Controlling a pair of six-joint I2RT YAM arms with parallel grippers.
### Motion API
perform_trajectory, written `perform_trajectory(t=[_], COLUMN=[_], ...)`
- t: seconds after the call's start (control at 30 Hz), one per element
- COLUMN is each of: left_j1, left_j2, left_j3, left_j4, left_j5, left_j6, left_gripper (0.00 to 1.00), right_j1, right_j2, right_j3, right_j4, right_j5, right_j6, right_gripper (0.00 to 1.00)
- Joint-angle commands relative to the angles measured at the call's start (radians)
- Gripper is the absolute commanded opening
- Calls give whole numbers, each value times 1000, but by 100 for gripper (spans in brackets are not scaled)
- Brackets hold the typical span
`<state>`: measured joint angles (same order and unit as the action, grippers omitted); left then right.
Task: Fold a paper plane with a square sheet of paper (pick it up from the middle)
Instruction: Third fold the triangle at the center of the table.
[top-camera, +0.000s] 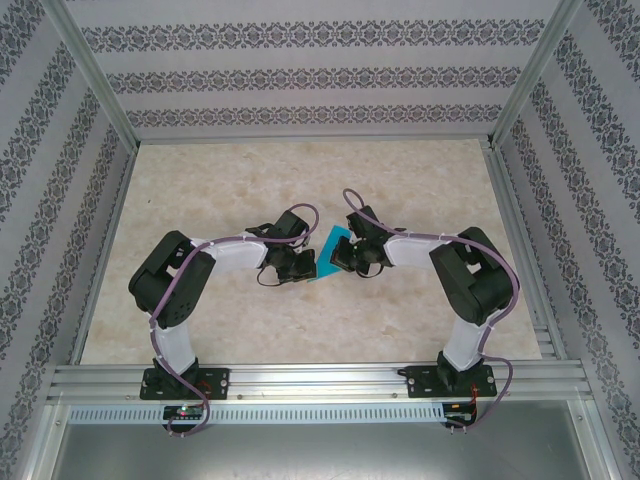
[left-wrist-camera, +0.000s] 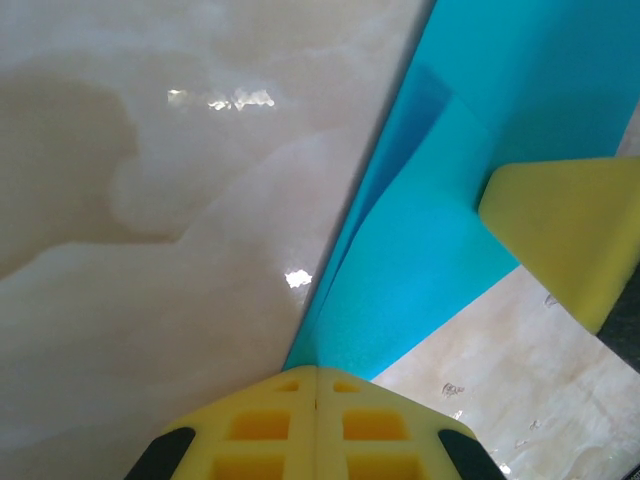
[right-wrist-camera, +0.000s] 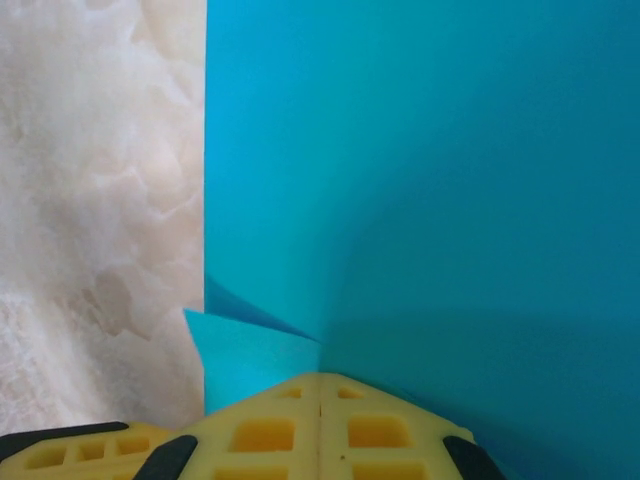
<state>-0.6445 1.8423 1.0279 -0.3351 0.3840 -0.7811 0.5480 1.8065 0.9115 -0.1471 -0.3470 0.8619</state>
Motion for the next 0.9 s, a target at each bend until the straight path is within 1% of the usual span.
perform_trajectory(t=[0.0, 0.1, 0.2, 0.57, 0.7, 0.87], left_j1=[-10, -11, -11, -11, -11, -9], left_j2=[7, -9, -12, -58, -98, -158], left_j3=[-20, -32, -36, -56, -24, 12], left_j4=[-103, -128, -161, -212, -213, -211], left_j5=[-19, -14, -34, -35, -9, 16], left_j6=[41, 67, 89, 121, 126, 139], left_gripper=[0, 0, 0, 0, 0, 0], right_j1=[-6, -11, -16, -21, -14, 16], right_j2=[43, 48, 47, 52, 45, 19], right_j3=[10, 3, 0, 7, 12, 26], right_j4=[-70, -86, -101, -150, -174, -255], right_j5=[32, 34, 38, 24, -3, -21], right_j6=[-12, -20, -30, -89, -146, -264], right_gripper=[0, 0, 0, 0, 0, 0])
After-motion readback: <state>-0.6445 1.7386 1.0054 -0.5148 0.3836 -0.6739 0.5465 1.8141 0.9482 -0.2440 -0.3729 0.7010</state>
